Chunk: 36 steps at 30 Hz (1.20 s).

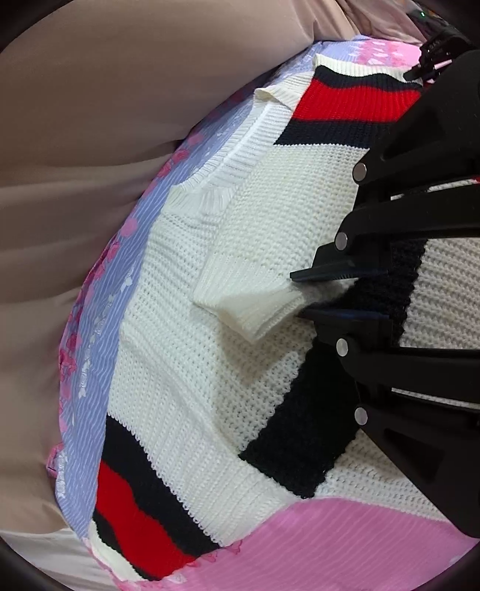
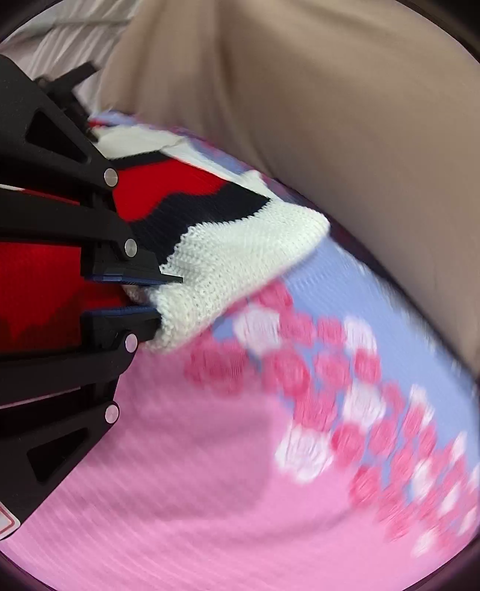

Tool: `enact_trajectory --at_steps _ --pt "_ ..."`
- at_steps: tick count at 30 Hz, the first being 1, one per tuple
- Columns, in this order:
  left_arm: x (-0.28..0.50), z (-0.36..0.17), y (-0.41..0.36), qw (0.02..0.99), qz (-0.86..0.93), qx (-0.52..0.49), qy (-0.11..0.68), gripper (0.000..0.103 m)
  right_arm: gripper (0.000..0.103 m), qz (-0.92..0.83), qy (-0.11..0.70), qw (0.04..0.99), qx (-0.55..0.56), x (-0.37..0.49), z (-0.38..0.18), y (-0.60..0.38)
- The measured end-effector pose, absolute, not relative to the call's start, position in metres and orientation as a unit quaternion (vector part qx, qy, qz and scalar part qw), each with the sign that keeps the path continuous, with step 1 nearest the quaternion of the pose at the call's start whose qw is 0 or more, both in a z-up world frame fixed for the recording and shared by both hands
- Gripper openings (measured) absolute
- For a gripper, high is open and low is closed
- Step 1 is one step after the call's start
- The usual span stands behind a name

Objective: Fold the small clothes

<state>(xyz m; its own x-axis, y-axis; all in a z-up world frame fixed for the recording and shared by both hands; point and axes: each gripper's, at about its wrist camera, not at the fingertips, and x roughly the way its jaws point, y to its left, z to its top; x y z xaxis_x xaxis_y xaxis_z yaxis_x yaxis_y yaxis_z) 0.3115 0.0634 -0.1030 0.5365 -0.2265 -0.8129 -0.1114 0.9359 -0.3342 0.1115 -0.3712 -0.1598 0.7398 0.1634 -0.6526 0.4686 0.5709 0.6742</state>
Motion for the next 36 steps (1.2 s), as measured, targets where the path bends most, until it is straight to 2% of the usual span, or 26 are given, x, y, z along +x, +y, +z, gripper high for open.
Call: enact_trajectory --at_steps 3,5,7,8,9,12,14,16,18,21,25,27,28,29,30,33,36 --pt "0.309 -0.103 0.062 0.86 -0.033 -0.177 0.478 0.015 0.01 -0.094 0.376 0.829 0.404 0.113 -0.142 -0.353" --pt "0.307 -0.102 0.065 0.857 -0.038 -0.188 0.477 0.019 0.011 -0.105 0.381 0.833 0.389 0.109 -0.134 -0.347" --pt "0.299 -0.097 0.079 0.852 -0.043 -0.227 0.47 0.035 0.016 -0.142 0.38 0.839 0.362 0.087 -0.126 -0.335" --pt "0.293 -0.093 0.097 0.85 -0.036 -0.257 0.457 0.048 0.021 -0.153 0.383 0.844 0.344 0.081 -0.123 -0.327" --pt "0.288 -0.089 0.115 0.85 -0.024 -0.282 0.445 0.059 0.021 -0.158 0.39 0.85 0.318 0.071 -0.117 -0.316" --pt "0.281 -0.084 0.183 0.845 0.027 -0.333 0.417 0.071 0.022 -0.145 0.421 0.862 0.241 0.053 -0.108 -0.282" --pt "0.285 -0.085 0.24 0.839 0.085 -0.351 0.407 0.072 0.022 -0.123 0.438 0.871 0.185 0.043 -0.103 -0.251" --pt "0.293 -0.086 0.294 0.834 0.134 -0.364 0.391 0.072 0.027 -0.103 0.45 0.874 0.148 0.036 -0.108 -0.232" --pt "0.307 -0.088 0.347 0.83 0.18 -0.363 0.384 0.072 0.038 -0.075 0.457 0.878 0.12 0.031 -0.111 -0.202" --pt "0.327 -0.096 0.397 0.817 0.217 -0.369 0.387 0.072 0.042 -0.051 0.474 0.874 0.092 0.037 -0.119 -0.168" --pt "0.344 -0.103 0.427 0.814 0.241 -0.371 0.377 0.066 0.042 -0.035 0.49 0.865 0.105 0.04 -0.122 -0.144" --pt "0.355 -0.103 0.425 0.82 0.241 -0.343 0.39 0.045 0.042 -0.031 0.495 0.861 0.113 0.041 -0.122 -0.14" --pt "0.364 -0.105 0.423 0.82 0.234 -0.33 0.406 0.022 0.042 -0.033 0.495 0.861 0.114 0.041 -0.122 -0.138" --pt "0.367 -0.101 0.425 0.819 0.233 -0.32 0.414 0.012 0.042 -0.035 0.496 0.86 0.112 0.041 -0.122 -0.137" --pt "0.371 -0.095 0.421 0.824 0.236 -0.31 0.412 0.006 0.043 -0.036 0.496 0.861 0.11 0.039 -0.121 -0.135" --pt "0.373 -0.057 0.396 0.857 0.212 -0.284 0.375 0.005 0.043 -0.044 0.494 0.862 0.107 0.037 -0.119 -0.138" --pt "0.369 0.007 0.33 0.906 0.136 -0.228 0.329 0.005 0.044 -0.048 0.492 0.86 0.128 0.038 -0.12 -0.146"
